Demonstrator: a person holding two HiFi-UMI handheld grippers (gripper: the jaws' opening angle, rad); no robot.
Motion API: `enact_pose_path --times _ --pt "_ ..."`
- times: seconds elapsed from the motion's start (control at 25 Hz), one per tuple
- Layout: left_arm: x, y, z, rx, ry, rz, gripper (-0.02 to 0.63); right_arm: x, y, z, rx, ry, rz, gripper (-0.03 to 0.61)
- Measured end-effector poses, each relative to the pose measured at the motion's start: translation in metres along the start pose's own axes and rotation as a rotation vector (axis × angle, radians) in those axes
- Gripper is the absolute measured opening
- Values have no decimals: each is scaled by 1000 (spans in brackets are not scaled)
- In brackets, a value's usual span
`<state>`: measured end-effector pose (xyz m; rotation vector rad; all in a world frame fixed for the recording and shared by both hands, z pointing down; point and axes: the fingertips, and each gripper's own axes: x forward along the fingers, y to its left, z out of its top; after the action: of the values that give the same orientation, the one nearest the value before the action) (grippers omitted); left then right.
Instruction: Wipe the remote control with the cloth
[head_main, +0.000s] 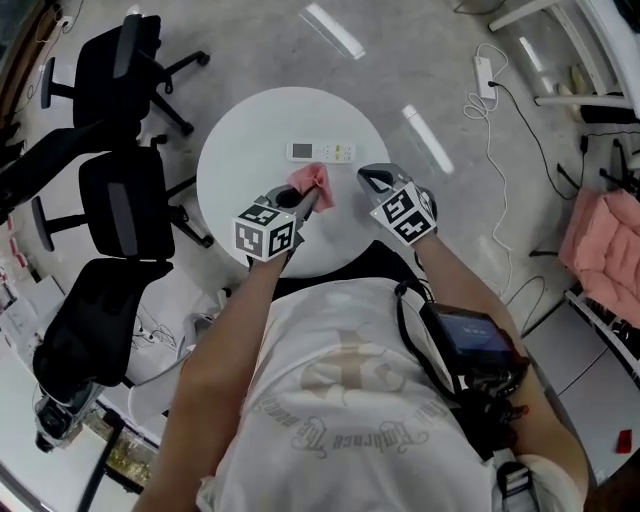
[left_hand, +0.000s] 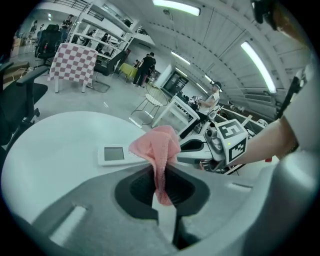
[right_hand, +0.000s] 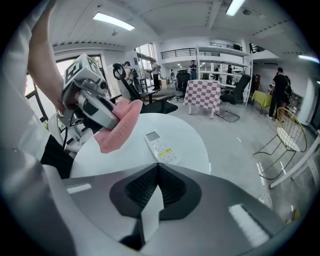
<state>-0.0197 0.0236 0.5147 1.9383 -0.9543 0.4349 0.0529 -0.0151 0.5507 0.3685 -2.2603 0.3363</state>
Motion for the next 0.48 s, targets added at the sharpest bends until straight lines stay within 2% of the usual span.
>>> enact_pose_path --times 0.16,0.48 --pt "13 10 2 2 42 2 20 16 -5 2 -49 24 9 9" --pt "34 12 18 2 81 -6 20 30 -8 -6 -138 66 39 164"
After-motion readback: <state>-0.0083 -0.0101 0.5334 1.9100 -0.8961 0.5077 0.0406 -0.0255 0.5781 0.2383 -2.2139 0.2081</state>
